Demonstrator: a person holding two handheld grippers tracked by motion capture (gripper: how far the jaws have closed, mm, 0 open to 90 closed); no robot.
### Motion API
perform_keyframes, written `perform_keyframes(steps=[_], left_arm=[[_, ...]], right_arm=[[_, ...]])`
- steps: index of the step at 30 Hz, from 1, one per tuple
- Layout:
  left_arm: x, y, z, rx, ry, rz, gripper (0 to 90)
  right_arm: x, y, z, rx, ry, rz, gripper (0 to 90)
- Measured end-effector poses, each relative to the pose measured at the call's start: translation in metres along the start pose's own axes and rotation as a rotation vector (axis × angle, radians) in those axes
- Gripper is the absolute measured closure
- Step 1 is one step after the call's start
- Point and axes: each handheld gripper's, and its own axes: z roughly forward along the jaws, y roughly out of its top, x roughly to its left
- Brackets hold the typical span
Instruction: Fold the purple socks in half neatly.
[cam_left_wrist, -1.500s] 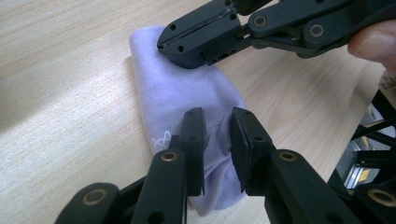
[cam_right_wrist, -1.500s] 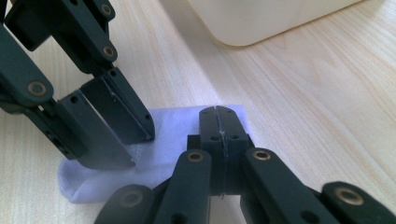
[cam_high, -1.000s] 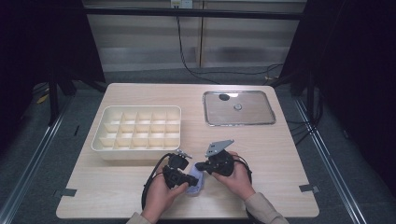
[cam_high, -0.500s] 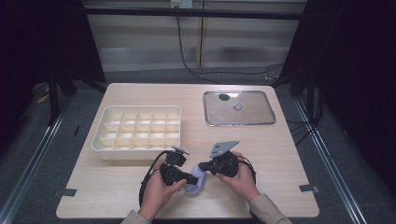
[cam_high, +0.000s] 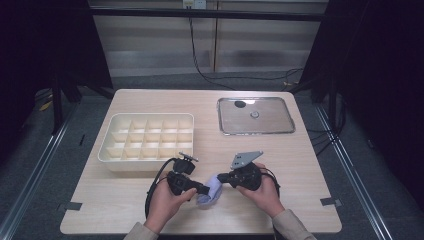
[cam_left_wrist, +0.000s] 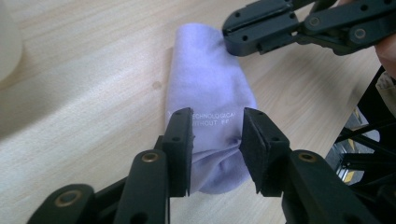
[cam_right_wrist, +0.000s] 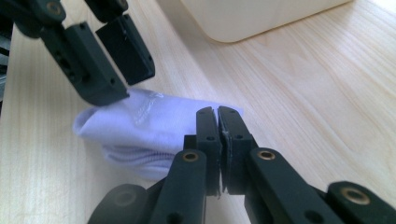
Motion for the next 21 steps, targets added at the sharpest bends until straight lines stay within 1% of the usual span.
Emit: perform_keyframes(steps=[4,6,7,8,9,12,13,15,17,18,19,20,21], left_arm=[[0.003,0.003,-0.005,-0.015,0.005,-0.013,59.9],[0.005,0.004,-0.006,-0.008,0.013,-0.010,58.8],[0.006,0.004,-0.006,-0.008,0.011,-0.019,58.3],[0.007,0.004,-0.006,-0.005,0.014,-0.017,57.7],[0.008,0.004,-0.005,-0.011,0.010,-0.028,57.4],[0.011,0.005,-0.004,-0.003,0.011,-0.037,56.9],[0.012,0.005,-0.003,-0.006,0.012,-0.046,56.6],[0.015,0.005,-0.002,0.008,0.004,-0.041,56.3],[0.016,0.005,0.000,0.002,0.004,-0.057,55.8],[0.017,0.005,0.002,-0.002,0.005,-0.062,55.4],[0.018,0.006,0.002,0.012,0.005,-0.052,55.0],[0.019,0.006,0.003,0.014,0.002,-0.053,54.9],[0.019,0.006,0.004,0.010,-0.008,-0.066,54.6]], right_arm=[[0.000,-0.004,-0.006,-0.001,-0.007,0.001,87.0],[0.000,-0.007,-0.008,-0.003,-0.009,-0.006,86.9],[0.001,-0.008,-0.009,0.001,-0.008,-0.001,86.6],[0.001,-0.010,-0.010,0.001,-0.007,0.003,86.5],[0.001,-0.011,-0.010,0.001,-0.011,-0.001,86.5],[0.003,-0.016,-0.011,0.010,-0.006,0.001,86.5],[0.003,-0.017,-0.011,0.014,-0.007,0.001,86.5],[0.004,-0.020,-0.011,0.016,-0.004,0.003,86.5],[0.005,-0.023,-0.012,0.017,-0.002,0.012,86.5],[0.005,-0.024,-0.012,0.021,-0.002,0.006,86.5],[0.006,-0.025,-0.012,0.026,0.005,0.006,86.5],[0.008,-0.026,-0.012,0.029,0.003,0.008,86.5],[0.008,-0.027,-0.011,0.035,0.009,0.003,86.5]])
